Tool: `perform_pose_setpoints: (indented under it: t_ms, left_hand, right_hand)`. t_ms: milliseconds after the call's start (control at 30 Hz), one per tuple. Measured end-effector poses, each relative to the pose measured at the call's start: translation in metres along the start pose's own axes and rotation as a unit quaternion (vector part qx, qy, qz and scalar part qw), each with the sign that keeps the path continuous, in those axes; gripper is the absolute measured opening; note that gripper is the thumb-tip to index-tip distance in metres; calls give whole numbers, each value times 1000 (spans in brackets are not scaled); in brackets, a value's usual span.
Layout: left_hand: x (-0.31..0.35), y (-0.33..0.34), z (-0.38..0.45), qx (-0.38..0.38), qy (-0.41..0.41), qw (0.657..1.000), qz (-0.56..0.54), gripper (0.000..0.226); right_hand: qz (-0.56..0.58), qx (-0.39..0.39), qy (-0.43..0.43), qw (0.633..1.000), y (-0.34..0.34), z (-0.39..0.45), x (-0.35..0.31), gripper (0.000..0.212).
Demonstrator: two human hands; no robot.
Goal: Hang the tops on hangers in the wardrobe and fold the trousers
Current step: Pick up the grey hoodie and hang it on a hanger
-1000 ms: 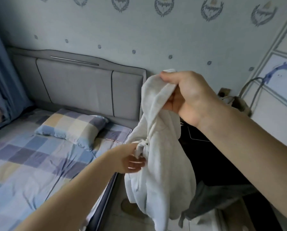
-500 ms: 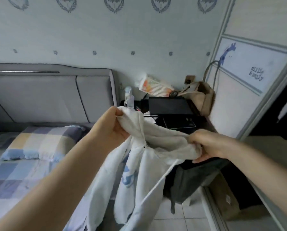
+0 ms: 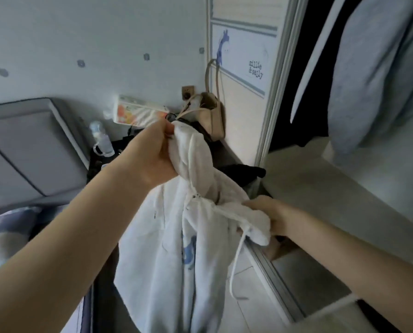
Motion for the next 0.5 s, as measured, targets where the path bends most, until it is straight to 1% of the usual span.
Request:
perform_pose_setpoints:
  t_ms: [67,133,200,267,300,333,367,400,433,467,500]
  left_hand:
    - [-10,8,18,33,-47,996,63,26]
    - [-27,20,40,49,-96,985,132,27]
    - [-40,29,65,48,-98,969,223,27]
    - [-52,31,96,19,-66,940,336,31]
    - [-60,33,114,-4,-45,906,421,34]
    - [-68,36,133,-24,-37,857,513,36]
    - [-75,35,149,-23,-34,798,602,34]
    - [-83,36,170,-25,-42,737,674,28]
    - [-89,36,189,-19,-50,694,718,19]
    - [-95,37,206,-24,-61,646,761,20]
    - [-99,38,221,-32,-87,619,780,24]
  right_hand:
    - [29,102,-58,993,-42,-13,-19,14]
    - [30,174,-125,976,-74,-24,-33,14]
    - [35,206,-169,963,-96,-33,-42,13]
    - [41,234,-201,950,-115,-45,-54,18]
    - [39,259,-220,939,-126,-52,-61,19]
    - [37,288,-241,926,-139,-58,-68,19]
    - [23,319,-263,910,-148,-63,-76,19]
    - [-3,361,-281,889,-158,-70,-84,20]
    - [-24,391,-298,871,-164,-76,-93,21]
    - [-41,410,-308,858,-170,-82,-101,23]
    - [-50,421,-319,848,-175,-87,-108,25]
Point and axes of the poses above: each hand's wrist, its own z-axis towards the middle knuckle, its own y-axis out of the palm, x = y × z, the point moved 3 cm from there along z, towards the middle knuckle, and after that the axes turned 5 degrees about -x, right-handed, at the moved point
